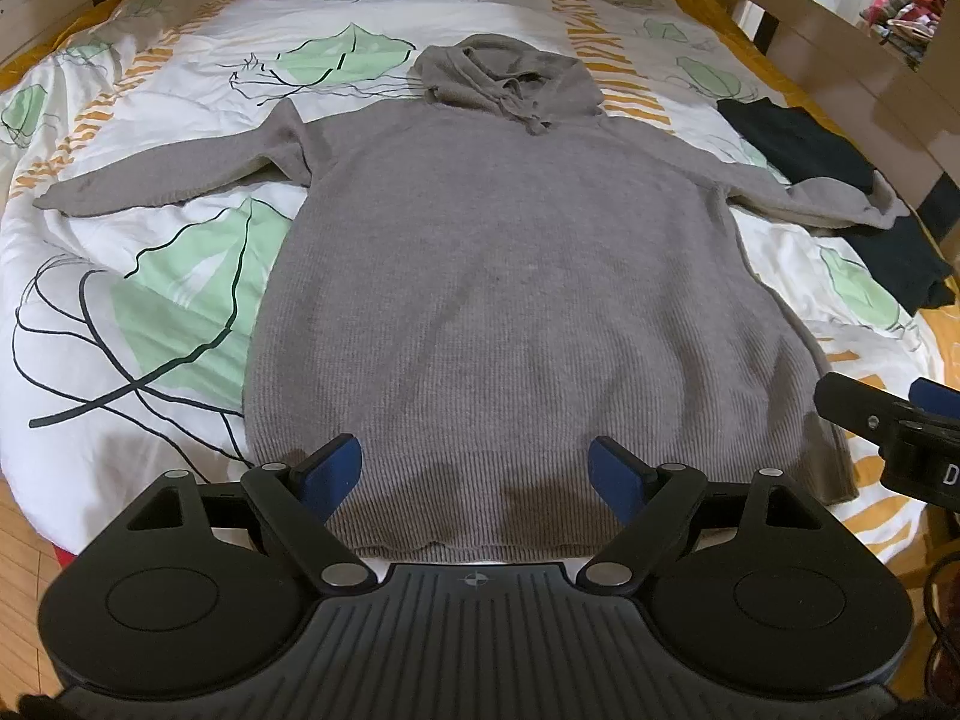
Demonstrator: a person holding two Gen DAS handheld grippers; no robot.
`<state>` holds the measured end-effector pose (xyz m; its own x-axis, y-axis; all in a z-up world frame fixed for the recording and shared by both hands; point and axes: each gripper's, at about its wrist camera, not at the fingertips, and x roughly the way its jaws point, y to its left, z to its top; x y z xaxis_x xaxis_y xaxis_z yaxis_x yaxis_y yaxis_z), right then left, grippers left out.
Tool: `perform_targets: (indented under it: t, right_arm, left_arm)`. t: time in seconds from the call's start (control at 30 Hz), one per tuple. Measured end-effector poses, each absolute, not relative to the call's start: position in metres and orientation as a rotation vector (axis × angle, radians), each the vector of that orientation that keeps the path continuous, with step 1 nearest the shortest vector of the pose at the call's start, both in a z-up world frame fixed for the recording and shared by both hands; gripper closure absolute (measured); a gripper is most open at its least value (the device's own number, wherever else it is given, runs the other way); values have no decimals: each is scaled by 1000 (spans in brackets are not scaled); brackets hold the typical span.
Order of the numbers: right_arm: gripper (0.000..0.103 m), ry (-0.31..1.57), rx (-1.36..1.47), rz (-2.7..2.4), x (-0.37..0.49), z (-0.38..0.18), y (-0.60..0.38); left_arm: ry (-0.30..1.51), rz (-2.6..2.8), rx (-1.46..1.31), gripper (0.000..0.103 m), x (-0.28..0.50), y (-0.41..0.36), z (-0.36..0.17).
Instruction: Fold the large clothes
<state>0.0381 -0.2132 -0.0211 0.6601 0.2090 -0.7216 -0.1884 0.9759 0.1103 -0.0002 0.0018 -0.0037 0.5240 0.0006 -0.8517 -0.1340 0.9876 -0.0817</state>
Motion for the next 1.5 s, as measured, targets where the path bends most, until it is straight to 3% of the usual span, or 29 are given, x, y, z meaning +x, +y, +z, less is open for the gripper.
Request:
perform_targets:
  t: [1.5]
  right_arm:
    - [1, 829, -1, 281, 38, -24, -201]
  left_arm:
    - [1031, 109, -141, 21, -1, 5, -7]
